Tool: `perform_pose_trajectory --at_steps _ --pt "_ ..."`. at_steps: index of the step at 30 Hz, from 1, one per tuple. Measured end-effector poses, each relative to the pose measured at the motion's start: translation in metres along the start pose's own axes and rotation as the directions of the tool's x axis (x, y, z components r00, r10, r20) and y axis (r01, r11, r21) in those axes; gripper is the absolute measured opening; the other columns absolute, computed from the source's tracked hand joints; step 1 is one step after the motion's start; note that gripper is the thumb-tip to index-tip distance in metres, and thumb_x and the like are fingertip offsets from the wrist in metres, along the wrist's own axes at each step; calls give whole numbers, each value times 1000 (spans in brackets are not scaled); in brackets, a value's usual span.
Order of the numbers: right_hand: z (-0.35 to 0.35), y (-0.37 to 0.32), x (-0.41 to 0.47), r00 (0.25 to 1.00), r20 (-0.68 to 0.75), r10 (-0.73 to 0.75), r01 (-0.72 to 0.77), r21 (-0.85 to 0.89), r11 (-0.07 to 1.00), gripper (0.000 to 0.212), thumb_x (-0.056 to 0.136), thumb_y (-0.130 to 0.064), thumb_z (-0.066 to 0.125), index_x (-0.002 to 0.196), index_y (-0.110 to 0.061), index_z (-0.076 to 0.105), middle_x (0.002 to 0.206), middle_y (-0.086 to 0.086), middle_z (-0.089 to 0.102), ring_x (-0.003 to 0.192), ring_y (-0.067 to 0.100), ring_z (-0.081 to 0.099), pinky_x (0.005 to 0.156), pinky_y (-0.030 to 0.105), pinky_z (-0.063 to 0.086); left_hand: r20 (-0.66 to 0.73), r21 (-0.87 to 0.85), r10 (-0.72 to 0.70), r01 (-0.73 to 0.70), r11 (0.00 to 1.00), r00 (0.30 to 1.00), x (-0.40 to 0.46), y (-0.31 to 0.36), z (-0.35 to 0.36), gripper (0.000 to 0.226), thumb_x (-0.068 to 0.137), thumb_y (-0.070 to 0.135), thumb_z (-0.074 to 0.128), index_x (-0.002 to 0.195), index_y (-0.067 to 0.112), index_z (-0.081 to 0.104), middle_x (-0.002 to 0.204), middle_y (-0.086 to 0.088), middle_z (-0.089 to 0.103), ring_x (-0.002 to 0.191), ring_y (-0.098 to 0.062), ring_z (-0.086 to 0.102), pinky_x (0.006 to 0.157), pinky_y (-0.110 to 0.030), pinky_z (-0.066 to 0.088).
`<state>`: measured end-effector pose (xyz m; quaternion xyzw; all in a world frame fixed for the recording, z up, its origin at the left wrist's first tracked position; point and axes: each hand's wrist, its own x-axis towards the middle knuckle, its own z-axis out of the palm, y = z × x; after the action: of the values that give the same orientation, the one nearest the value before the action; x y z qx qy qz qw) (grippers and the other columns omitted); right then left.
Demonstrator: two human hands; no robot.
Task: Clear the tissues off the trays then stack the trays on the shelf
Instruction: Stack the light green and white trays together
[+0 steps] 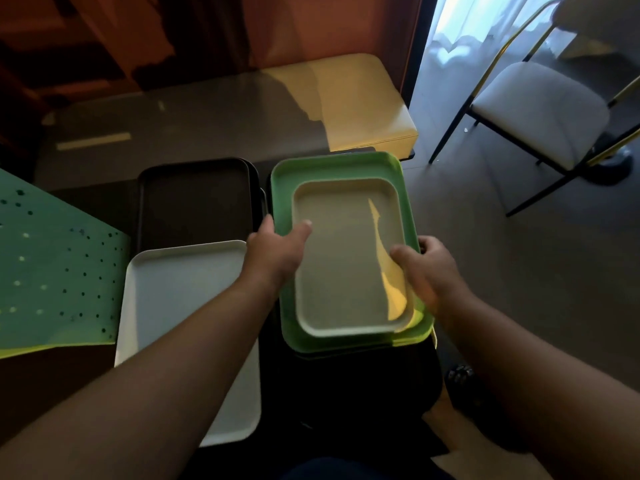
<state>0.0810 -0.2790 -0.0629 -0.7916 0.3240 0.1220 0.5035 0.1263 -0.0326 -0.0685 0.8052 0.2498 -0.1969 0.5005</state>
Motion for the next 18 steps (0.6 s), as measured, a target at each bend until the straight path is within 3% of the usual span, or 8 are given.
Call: perform_pose_trajectory --at_steps 3,6,9,13,16,18 --pt "5 -20 29 1000 0 5 -5 -2 1000 48 79 -37 71 121 -15 64 116 9 66 91 22 70 66 29 56 1 -61 34 -34 998 999 22 20 0 109 56 88 58 145 26 48 142 -8 57 123 -28 61 104 -50 49" --pt "11 -30 50 1000 -13 17 -18 -81 997 63 69 -48 66 124 -17 64 118 9 65 99 26 68 85 42 60 45 -54 50 -48 997 998 33 31 2 114 58 85 59 151 22 40 148 -7 52 132 -27 54 110 -49 44" --pt "17 -27 62 1000 17 24 -21 -162 987 69 68 -53 62 128 -17 61 119 9 62 103 29 65 90 49 58 72 33 53 -56 998 996 43 32 6 115 59 83 57 153 21 36 151 -7 49 135 -28 51 111 -50 42" --pt "24 -21 60 1000 7 29 -26 -296 955 63 83 -51 60 135 -17 53 118 5 48 110 30 57 93 52 55 68 175 61 -72 982 996 47 27 11 111 59 81 57 152 23 37 149 -6 50 134 -30 51 109 -50 43" --pt "27 -14 60 1000 4 29 -26 -311 950 63 86 -51 58 139 -18 50 124 6 46 114 30 55 97 52 53 22 301 67 -71 951 997 43 27 15 99 70 68 57 151 16 36 150 -11 46 137 -36 43 111 -48 39" --pt "28 -13 59 999 24 21 -13 -301 953 64 85 -50 57 140 -18 49 127 6 49 114 29 56 96 52 53 2 286 25 -24 958 1000 43 26 18 95 69 63 60 148 14 38 147 -11 49 133 -35 48 109 -46 42"
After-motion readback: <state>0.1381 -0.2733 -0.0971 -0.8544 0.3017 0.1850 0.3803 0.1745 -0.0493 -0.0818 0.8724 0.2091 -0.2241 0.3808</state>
